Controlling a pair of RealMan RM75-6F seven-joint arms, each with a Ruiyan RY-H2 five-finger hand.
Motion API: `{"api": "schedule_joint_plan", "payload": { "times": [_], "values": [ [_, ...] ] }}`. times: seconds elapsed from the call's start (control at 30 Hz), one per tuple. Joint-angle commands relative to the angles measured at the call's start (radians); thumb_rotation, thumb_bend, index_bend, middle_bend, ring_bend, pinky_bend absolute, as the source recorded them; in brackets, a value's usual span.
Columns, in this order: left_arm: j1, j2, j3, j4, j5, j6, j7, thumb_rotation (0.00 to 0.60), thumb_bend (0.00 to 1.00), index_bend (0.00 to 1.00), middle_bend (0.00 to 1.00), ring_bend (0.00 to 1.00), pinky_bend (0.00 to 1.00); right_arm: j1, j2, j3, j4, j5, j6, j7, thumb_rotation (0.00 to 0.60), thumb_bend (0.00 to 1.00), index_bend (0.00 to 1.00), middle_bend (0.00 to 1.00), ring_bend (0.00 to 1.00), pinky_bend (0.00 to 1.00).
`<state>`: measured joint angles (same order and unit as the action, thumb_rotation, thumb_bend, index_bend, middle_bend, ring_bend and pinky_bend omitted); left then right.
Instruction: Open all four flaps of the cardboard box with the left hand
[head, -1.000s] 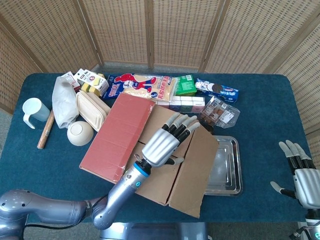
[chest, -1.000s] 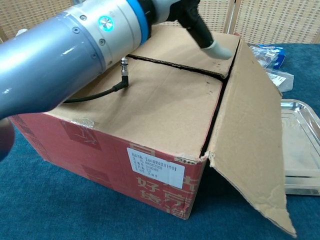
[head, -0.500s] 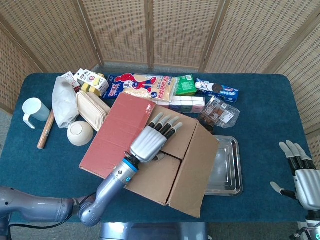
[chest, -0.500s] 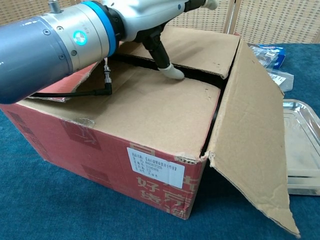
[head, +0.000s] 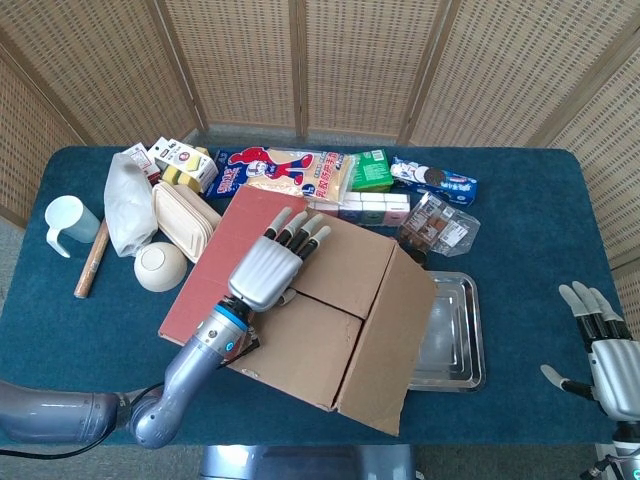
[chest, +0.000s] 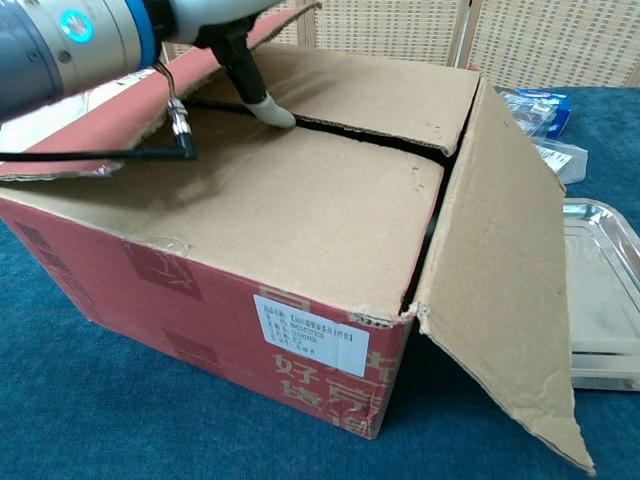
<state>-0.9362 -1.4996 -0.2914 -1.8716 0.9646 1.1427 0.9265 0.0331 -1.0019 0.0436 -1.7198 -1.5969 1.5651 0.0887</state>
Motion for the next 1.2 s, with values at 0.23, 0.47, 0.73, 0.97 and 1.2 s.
{"api": "schedule_joint_plan", "payload": {
  "times": [0.23,0.47,0.73,0.97,1.2],
  "values": [
    [-0.016,0.070,0.003,-0.047,-0.022,0.012,0.029,0.600,0.10,0.00,0.00,0.00,0.00,-0.002,0.002,0.000,-0.001,-0.001,0.003,0.004,0.600,0.00,0.00,0.00,0.00,0.22],
    [-0.025,0.146,-0.004,-0.089,-0.015,0.039,0.065,0.600,0.10,0.00,0.00,0.00,0.00,-0.003,0.006,0.000,-0.003,-0.003,0.006,0.011,0.600,0.00,0.00,0.00,0.00,0.22],
    [-0.018,0.268,-0.016,-0.161,-0.006,0.066,0.085,0.600,0.10,0.00,0.00,0.00,0.00,-0.005,0.010,-0.004,-0.011,-0.011,0.009,0.012,0.600,0.00,0.00,0.00,0.00,0.23],
    [0.013,0.364,-0.008,-0.181,-0.002,0.078,0.048,0.600,0.10,0.00,0.00,0.00,0.00,-0.007,0.009,-0.005,-0.013,-0.015,0.012,0.011,0.600,0.00,0.00,0.00,0.00,0.23],
    [0.057,0.469,0.006,-0.176,0.019,0.079,-0.014,0.600,0.10,0.00,0.00,0.00,0.00,-0.005,0.008,-0.007,-0.013,-0.018,0.008,0.008,0.600,0.00,0.00,0.00,0.00,0.23]
  ]
}}
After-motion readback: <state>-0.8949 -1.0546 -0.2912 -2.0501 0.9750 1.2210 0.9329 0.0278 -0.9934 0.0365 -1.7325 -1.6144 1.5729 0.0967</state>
